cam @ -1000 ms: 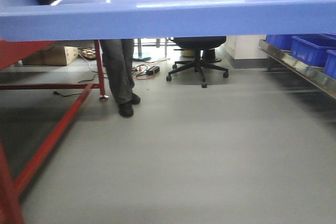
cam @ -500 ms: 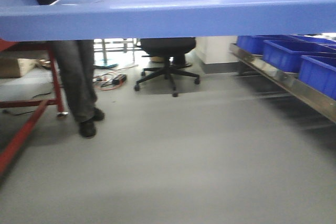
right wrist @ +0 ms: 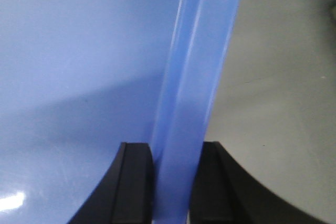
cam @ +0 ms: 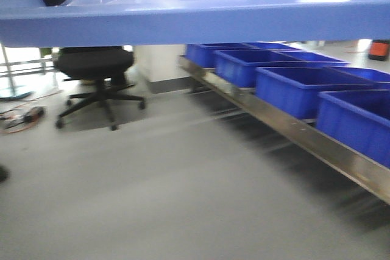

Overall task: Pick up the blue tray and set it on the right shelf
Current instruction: 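Carry the tray with both grippers while driving to the shelving rack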

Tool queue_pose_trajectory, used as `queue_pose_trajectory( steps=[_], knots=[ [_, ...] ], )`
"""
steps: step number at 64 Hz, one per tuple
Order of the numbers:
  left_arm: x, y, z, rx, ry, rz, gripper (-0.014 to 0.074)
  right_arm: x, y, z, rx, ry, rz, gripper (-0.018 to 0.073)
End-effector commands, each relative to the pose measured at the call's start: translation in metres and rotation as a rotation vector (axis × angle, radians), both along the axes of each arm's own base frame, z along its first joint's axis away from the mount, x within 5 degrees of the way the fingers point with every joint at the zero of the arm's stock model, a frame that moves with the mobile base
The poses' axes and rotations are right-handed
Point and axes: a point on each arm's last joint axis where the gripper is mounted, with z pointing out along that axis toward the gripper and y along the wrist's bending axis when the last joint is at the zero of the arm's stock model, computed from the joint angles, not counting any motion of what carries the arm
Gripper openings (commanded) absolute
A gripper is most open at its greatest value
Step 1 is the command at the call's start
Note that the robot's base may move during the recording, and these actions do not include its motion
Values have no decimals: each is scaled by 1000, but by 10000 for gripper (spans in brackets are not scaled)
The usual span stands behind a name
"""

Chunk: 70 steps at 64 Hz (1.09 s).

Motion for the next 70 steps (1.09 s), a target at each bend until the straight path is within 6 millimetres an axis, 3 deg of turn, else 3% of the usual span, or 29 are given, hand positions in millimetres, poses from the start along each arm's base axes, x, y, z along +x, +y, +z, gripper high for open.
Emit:
queue_pose_trajectory(
  steps=[1,70],
  knots=[
    [-18,1,13,-10,47,-54,-48,-2,3,20,55,-126,39,57],
    [-18,1,13,-10,47,-52,-48,-2,3,20,55,-126,39,57]
  ],
)
